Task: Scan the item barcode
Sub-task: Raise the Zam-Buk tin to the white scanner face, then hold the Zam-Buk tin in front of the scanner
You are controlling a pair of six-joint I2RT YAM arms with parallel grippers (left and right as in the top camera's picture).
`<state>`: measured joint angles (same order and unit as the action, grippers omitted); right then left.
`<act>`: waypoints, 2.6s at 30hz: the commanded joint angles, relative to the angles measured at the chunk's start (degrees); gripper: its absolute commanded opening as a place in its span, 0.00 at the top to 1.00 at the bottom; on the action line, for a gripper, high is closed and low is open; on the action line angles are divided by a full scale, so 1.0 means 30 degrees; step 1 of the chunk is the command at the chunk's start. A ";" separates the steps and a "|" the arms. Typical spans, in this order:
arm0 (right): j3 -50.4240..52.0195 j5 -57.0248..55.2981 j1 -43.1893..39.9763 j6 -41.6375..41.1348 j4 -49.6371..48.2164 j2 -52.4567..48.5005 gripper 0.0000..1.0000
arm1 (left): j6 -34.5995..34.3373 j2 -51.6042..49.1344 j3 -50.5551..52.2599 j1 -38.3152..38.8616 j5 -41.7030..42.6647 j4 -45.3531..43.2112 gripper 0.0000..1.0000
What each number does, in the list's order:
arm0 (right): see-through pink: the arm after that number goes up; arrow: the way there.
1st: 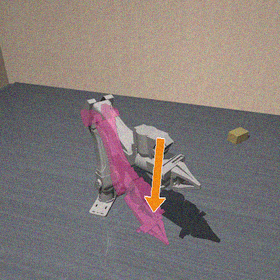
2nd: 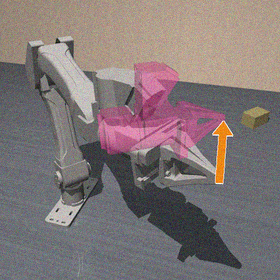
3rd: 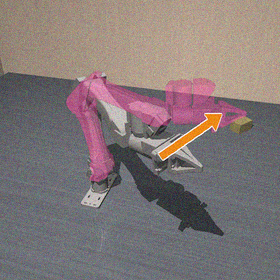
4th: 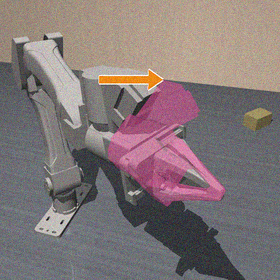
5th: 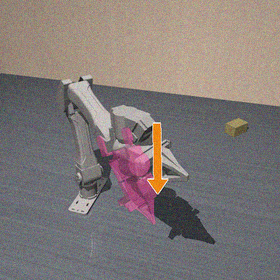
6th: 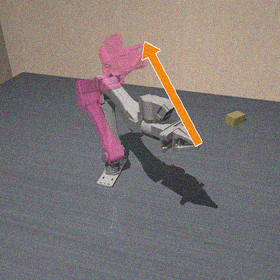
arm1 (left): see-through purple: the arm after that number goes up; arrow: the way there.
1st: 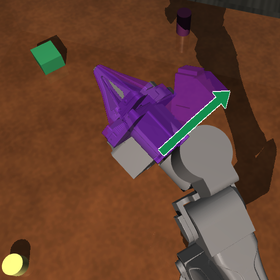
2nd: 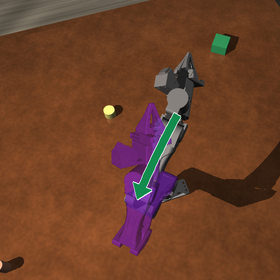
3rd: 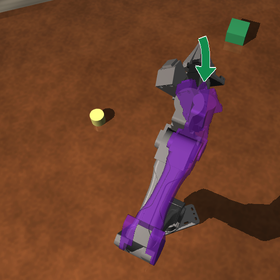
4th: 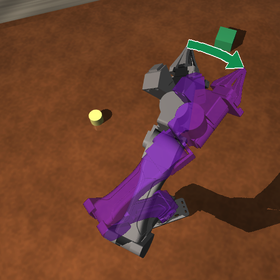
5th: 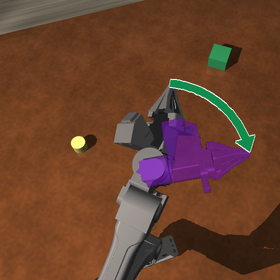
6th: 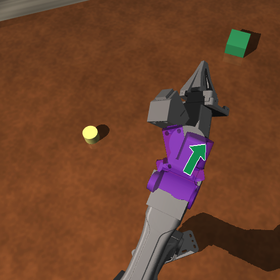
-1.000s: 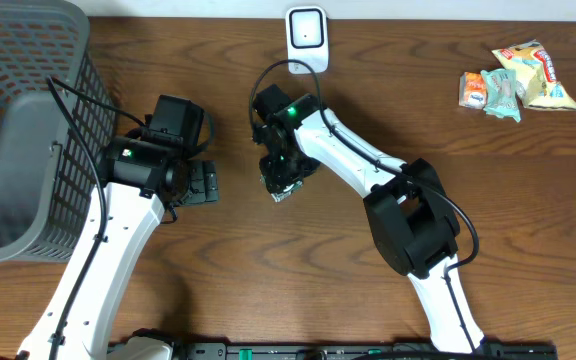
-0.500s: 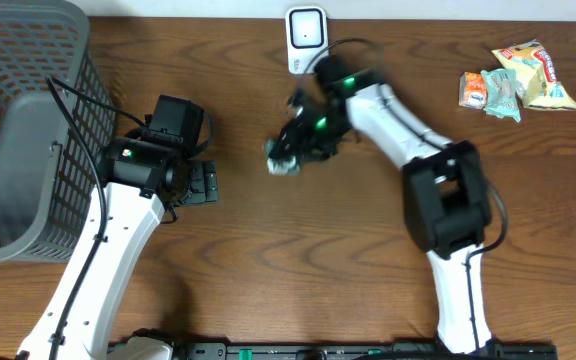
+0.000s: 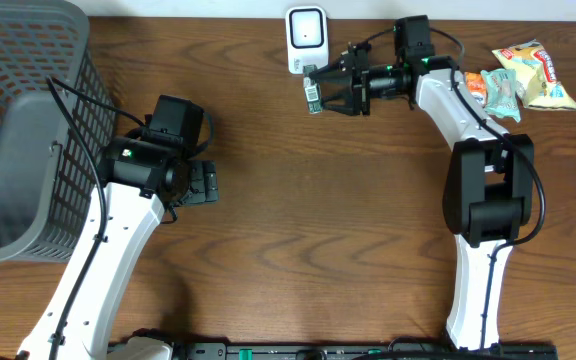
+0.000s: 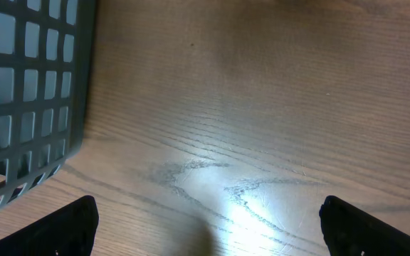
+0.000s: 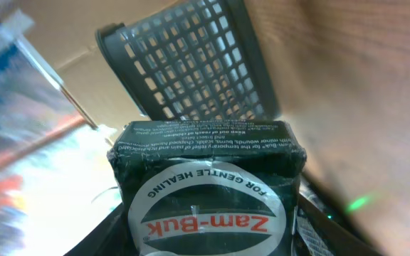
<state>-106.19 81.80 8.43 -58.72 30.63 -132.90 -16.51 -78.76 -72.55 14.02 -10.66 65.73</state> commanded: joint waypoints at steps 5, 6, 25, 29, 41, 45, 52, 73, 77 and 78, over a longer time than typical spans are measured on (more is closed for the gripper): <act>0.0036 0.0933 -0.0080 -0.8364 -0.0364 0.0335 0.63 | -0.0029 -0.0073 0.0007 -0.0066 -0.0182 0.0066 0.02; 0.0036 0.0838 -0.0080 -0.8714 -0.0648 0.0335 0.63 | -0.0029 -0.0073 0.0007 -0.0066 -0.0182 0.0066 0.02; 0.0036 -0.0466 -0.0029 -0.9566 -0.2936 0.0335 0.62 | -0.0029 -0.0073 0.0007 -0.0066 -0.0182 0.0066 0.02; 0.0036 -0.1705 -0.0029 -1.0032 -0.3497 0.0335 0.62 | -0.0029 -0.0073 0.0007 -0.0066 -0.0182 0.0073 0.02; 0.0036 -1.4061 0.0823 -0.4736 -1.5242 0.0335 0.53 | -0.0029 -0.0073 0.0007 -0.0066 -0.0175 0.0066 0.02; 0.0036 -1.8994 0.1603 -0.0641 -1.4506 0.0335 0.54 | -0.0029 -0.0073 0.0007 -0.0066 -0.0175 0.0066 0.02; 0.0036 -2.7401 0.3978 0.7213 -1.4120 0.0335 0.54 | -0.0036 -0.0073 0.0007 -0.0066 -0.0182 0.0066 0.02; 0.0036 -3.5314 0.5442 1.6028 -1.6815 -0.2076 0.44 | -0.0029 -0.0073 0.0007 -0.0066 -0.0182 0.0066 0.02; 0.0036 -3.4796 0.5158 1.6028 -1.6866 -0.2062 0.46 | -0.0036 -0.0073 0.0007 -0.0066 -0.0182 0.0066 0.02; 0.0036 -3.5263 0.5144 1.6021 -1.6859 -0.2004 0.46 | -0.0029 -0.0073 0.0007 -0.0066 -0.0182 0.0066 0.02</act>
<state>-105.69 -24.21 23.49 -11.49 -19.77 -139.98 -16.51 -78.76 -72.55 14.02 -10.68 65.76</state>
